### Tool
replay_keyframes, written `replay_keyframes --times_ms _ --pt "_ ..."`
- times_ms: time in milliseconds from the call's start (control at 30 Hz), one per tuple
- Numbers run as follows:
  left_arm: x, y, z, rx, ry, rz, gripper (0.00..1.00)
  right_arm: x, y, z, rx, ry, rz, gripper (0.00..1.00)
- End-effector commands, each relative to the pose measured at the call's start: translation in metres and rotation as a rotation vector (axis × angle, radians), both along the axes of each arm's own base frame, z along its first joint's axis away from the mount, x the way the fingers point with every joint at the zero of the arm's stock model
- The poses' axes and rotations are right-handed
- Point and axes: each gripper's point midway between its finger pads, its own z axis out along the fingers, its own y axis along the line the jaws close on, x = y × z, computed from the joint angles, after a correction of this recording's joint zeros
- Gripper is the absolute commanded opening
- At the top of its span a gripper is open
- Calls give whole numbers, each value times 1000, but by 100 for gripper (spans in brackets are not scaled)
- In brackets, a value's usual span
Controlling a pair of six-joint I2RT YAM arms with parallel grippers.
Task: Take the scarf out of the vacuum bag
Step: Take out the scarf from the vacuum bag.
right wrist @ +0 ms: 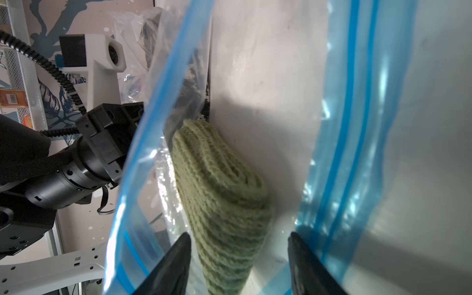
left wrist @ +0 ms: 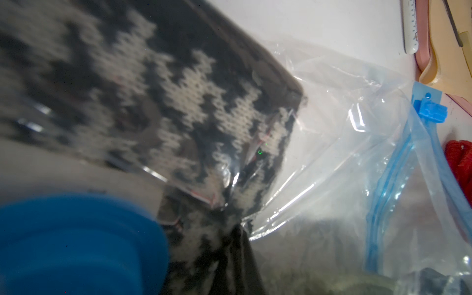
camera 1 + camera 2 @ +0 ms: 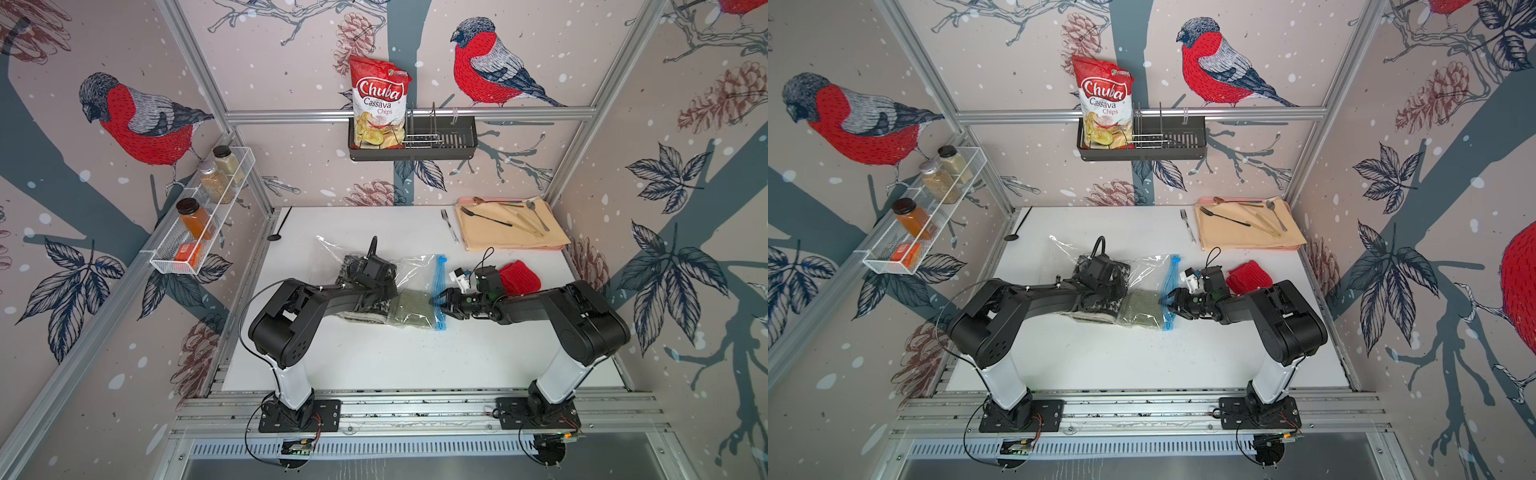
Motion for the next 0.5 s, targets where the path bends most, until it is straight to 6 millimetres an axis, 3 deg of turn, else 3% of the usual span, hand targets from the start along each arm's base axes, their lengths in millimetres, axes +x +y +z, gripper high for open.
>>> replay_keyframes --times_ms 0,467 --pt "-26 14 -26 70 121 7 0 1 10 9 47 -7 27 61" --pt "-31 8 -36 73 135 -2 0 10 29 8 130 42 32 62"
